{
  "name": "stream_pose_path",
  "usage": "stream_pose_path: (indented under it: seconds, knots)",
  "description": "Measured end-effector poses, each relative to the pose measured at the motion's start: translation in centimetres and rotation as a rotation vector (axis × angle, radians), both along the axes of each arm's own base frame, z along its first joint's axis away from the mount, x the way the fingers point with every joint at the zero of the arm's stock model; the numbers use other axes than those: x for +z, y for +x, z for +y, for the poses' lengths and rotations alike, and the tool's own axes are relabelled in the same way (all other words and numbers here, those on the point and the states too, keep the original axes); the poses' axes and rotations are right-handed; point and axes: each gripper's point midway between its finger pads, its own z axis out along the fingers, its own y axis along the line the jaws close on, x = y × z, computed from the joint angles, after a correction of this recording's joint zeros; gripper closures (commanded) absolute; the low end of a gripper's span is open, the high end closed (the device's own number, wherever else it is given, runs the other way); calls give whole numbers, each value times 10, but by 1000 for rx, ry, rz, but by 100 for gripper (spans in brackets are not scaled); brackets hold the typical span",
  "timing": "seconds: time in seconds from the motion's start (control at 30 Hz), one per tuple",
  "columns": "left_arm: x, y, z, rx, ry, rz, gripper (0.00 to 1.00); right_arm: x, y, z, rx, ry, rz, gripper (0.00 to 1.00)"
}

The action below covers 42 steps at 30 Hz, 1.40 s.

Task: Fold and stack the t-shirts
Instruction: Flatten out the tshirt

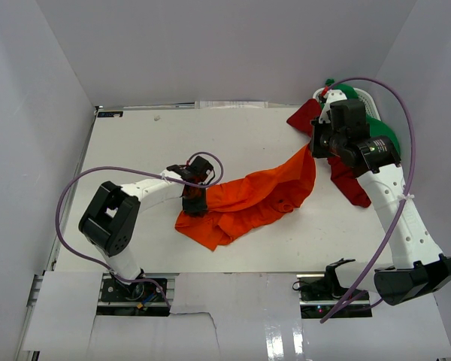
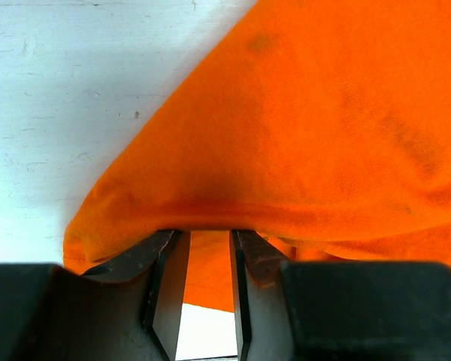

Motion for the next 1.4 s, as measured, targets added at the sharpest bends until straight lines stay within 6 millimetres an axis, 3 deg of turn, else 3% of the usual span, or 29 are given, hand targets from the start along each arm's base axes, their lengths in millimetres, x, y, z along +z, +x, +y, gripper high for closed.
stream_pose_path:
  seconds: [0.27,0.53,0.6,0.63,0.67,1.1,1.23,1.4]
  knots:
    - [-1,2,9,26,47,-15,58,0,0,0,3,2,0,92]
    - [-4,3,12,55,68,-11,66,1,-2,2,13,7,-2,92]
    - [-5,3,12,61,65,-9,75,2,-3,2,15,9,-5,92]
    - [-5,3,10,65,60,-8,93,3,-3,2,17,11,-7,92]
    - [-5,4,9,72,55,-8,100,3,-4,2,18,12,-9,92]
    - [-2,3,8,64,57,3,100,3,-5,2,22,11,-7,92]
    - [19,7,7,49,69,7,100,1,-6,2,22,10,-4,92]
    - [83,34,-6,34,20,-110,100,-1,-6,2,21,9,1,92]
